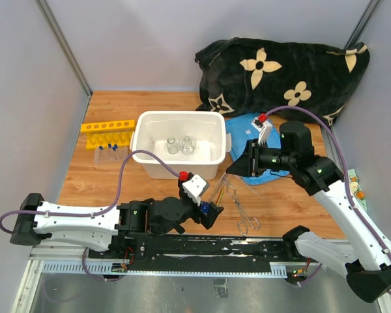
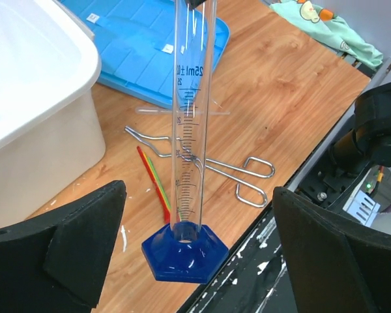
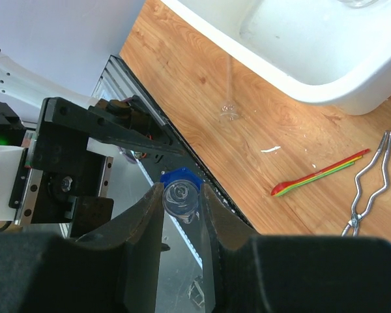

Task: Organize the chemistry lab equipment
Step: Pick up the chemistry item at the center of the board.

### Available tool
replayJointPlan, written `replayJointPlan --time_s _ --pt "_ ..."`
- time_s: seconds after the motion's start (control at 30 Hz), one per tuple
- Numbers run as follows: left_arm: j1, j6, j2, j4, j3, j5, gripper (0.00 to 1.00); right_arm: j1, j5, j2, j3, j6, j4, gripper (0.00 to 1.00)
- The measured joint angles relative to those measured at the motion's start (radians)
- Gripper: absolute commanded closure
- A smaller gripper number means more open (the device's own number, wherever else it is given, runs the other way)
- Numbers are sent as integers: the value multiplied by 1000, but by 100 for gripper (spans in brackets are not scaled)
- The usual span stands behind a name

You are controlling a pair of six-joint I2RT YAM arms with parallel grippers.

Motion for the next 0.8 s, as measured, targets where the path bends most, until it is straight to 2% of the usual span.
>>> replayJointPlan --time_s 0.27,0.5,0.67,0.8 --pt "0 -37 -94 -16 0 -14 1 0 44 21 45 -39 -57 99" --pt "19 -34 -231 -21 22 -47 1 0 137 108 265 -139 -162 99" --pt "140 -2 -220 -71 134 -24 1 1 186 216 427 -200 -200 99" --pt "352 32 -127 -112 302 108 2 2 231 369 610 -261 -246 99"
